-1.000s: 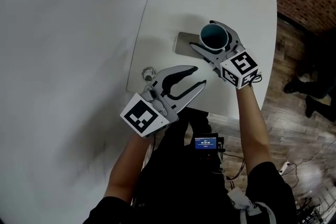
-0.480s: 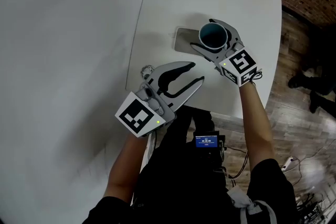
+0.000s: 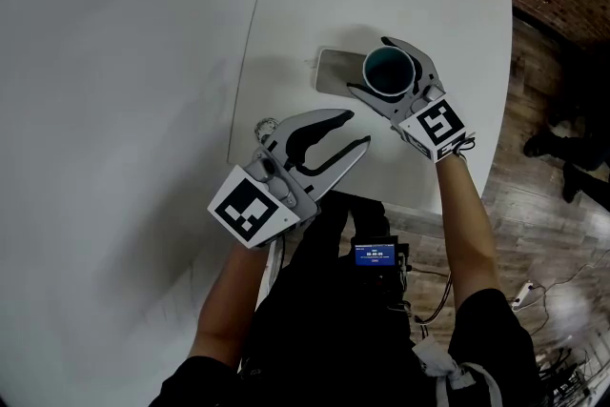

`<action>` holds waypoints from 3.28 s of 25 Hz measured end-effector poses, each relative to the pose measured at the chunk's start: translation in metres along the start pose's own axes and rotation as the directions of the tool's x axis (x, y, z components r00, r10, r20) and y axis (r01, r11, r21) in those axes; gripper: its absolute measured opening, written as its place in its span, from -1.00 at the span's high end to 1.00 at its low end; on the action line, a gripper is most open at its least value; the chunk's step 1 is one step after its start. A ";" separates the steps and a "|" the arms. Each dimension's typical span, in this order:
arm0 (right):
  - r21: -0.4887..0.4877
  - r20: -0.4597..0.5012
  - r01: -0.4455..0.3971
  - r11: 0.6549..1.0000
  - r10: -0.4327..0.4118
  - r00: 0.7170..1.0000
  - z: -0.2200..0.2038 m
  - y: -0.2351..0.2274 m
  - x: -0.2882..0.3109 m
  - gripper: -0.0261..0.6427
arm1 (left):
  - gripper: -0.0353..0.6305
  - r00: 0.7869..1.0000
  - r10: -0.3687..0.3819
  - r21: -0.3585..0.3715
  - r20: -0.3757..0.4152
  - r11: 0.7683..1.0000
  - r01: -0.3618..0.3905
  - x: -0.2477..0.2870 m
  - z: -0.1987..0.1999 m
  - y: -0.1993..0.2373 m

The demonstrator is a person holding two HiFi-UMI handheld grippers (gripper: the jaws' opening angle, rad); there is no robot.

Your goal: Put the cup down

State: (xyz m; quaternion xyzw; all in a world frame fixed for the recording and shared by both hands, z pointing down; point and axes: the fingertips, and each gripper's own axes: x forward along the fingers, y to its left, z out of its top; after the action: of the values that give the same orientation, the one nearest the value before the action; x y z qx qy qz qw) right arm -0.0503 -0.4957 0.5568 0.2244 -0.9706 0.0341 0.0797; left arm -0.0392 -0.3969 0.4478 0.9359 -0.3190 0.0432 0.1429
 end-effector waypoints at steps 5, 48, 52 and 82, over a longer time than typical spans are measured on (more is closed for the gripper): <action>-0.025 -0.003 -0.008 1.000 0.008 1.000 0.000 0.001 -0.001 -0.33 | 0.47 1.000 0.001 0.000 0.001 1.000 -0.001 0.000 0.001 0.000; 0.078 -0.088 0.158 0.984 -0.151 0.985 0.046 0.016 -0.099 0.05 | 0.47 0.999 0.030 -0.003 0.033 1.000 -0.029 -0.010 0.006 0.005; 0.098 -0.070 0.155 0.983 -0.148 0.987 0.063 0.037 -0.113 0.42 | 0.47 0.999 0.019 0.002 0.035 1.000 -0.019 -0.017 0.011 -0.007; 0.232 -0.044 0.200 0.952 -0.195 0.980 0.088 0.087 -0.153 0.88 | 0.47 0.999 -0.037 0.015 0.037 0.999 0.036 -0.040 0.017 -0.044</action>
State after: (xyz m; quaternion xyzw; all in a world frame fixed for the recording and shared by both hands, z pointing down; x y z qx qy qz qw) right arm 0.0342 -0.3607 0.4414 0.3276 -0.9317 0.1429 0.0655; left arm -0.0446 -0.3455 0.4147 0.9432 -0.3042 0.0256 0.1309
